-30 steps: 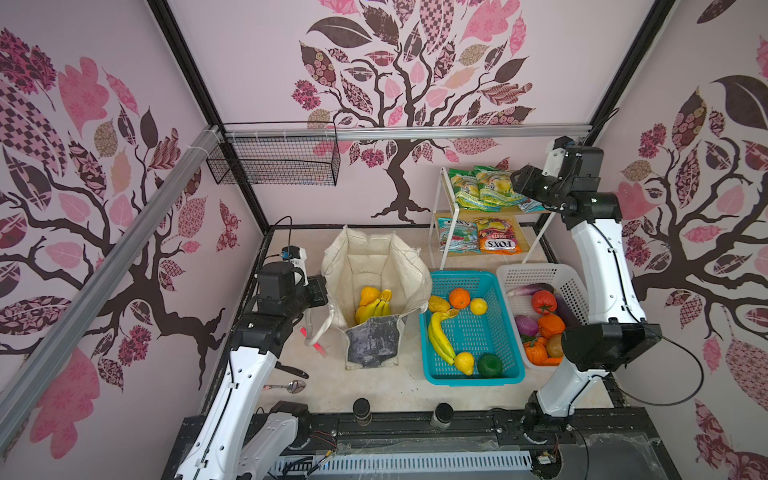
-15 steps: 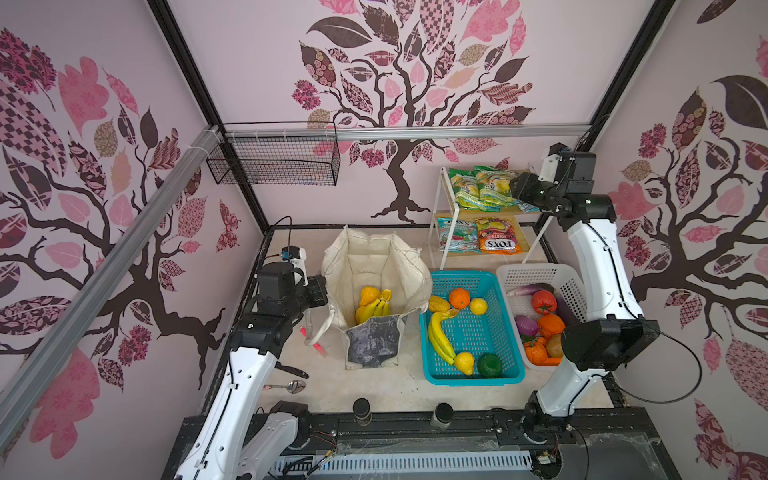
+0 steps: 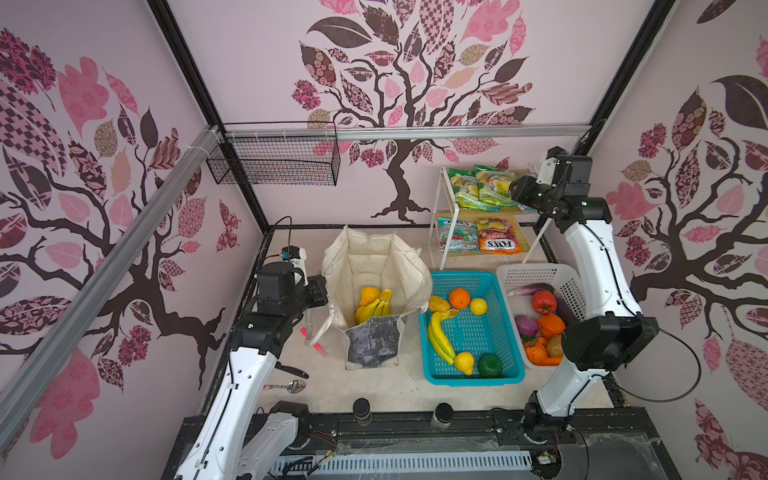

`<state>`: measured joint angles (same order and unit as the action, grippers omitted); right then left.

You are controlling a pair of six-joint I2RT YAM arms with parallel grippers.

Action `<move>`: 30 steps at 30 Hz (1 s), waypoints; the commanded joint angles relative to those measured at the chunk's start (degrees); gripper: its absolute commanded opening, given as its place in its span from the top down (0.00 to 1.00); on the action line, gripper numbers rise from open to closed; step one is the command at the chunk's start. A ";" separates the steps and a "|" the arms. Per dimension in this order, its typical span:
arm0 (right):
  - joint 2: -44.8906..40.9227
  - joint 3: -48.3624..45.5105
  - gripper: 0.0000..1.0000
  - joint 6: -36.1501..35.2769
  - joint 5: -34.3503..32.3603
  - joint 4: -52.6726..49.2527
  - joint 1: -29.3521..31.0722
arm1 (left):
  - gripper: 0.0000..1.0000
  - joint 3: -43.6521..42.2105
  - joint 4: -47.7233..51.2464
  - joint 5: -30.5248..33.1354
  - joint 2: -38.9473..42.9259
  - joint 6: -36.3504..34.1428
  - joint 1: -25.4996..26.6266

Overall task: Place the food into the grocery bag and tie it
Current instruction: 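Grasp the green Spring Tea candy bag on the shelf with the right gripper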

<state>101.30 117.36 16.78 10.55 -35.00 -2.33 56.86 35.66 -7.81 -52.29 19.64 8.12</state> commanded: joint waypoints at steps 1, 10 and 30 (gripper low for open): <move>0.22 -0.77 0.63 0.80 0.97 0.09 -0.07 | 1.00 -1.34 -0.60 -0.15 0.53 -0.57 -0.13; -0.65 -1.04 0.88 1.75 3.33 2.90 -0.07 | 1.00 -1.27 -0.29 -0.02 0.11 -0.65 -0.18; -4.31 6.64 1.00 4.18 8.09 3.32 -0.05 | 1.00 -1.15 -0.32 -0.40 0.00 -0.82 -0.15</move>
<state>100.82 120.25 20.56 17.21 -32.14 -2.42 56.86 35.68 -7.84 -52.34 19.49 8.12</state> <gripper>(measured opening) 0.044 0.047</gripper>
